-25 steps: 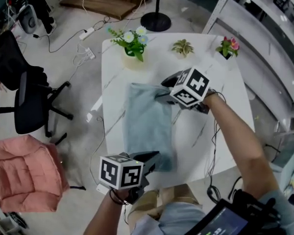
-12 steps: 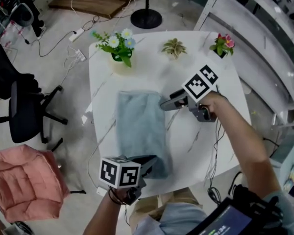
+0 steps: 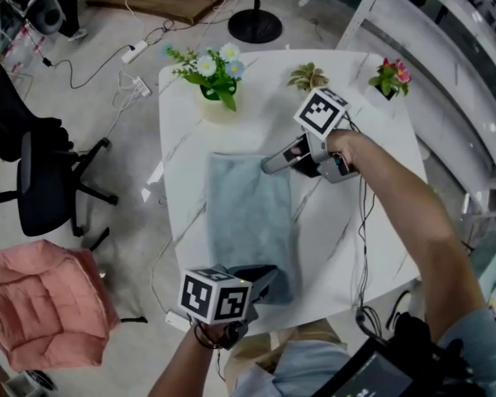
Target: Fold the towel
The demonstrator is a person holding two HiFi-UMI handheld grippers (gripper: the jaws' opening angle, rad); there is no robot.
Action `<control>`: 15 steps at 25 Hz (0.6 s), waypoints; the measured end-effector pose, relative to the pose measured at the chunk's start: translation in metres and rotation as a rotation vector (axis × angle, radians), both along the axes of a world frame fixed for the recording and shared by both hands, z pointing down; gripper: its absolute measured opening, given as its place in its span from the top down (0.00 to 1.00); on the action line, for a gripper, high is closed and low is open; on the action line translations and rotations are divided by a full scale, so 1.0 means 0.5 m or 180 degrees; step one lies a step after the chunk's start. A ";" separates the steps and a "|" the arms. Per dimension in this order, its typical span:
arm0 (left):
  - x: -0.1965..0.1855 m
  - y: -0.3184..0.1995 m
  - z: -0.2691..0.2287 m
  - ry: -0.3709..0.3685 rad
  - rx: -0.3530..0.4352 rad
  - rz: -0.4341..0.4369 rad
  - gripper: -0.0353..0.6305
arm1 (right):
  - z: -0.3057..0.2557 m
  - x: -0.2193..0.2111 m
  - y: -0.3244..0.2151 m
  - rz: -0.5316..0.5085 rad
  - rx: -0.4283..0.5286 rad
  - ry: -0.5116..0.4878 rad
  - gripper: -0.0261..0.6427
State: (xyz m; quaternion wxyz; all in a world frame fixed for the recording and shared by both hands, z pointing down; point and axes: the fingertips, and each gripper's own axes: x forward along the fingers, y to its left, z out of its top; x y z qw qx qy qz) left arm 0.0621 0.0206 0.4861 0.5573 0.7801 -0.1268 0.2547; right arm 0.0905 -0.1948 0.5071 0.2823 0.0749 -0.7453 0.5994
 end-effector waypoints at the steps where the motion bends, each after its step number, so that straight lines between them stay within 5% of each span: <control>1: 0.000 -0.001 -0.001 0.0005 0.0001 -0.0004 0.93 | 0.006 -0.008 0.009 -0.0139 0.0003 0.0001 0.77; 7: -0.002 -0.001 -0.017 0.0059 0.0078 -0.0041 0.93 | -0.056 -0.039 0.008 -0.0380 0.0688 -0.0133 0.86; 11: -0.019 0.020 -0.048 0.0125 0.0156 -0.0111 0.93 | -0.171 -0.086 0.059 -0.0915 0.1730 -0.0375 0.86; 15: -0.043 0.050 -0.074 0.0155 0.0281 -0.0177 0.93 | -0.265 -0.128 0.148 -0.1433 0.2777 -0.0266 0.86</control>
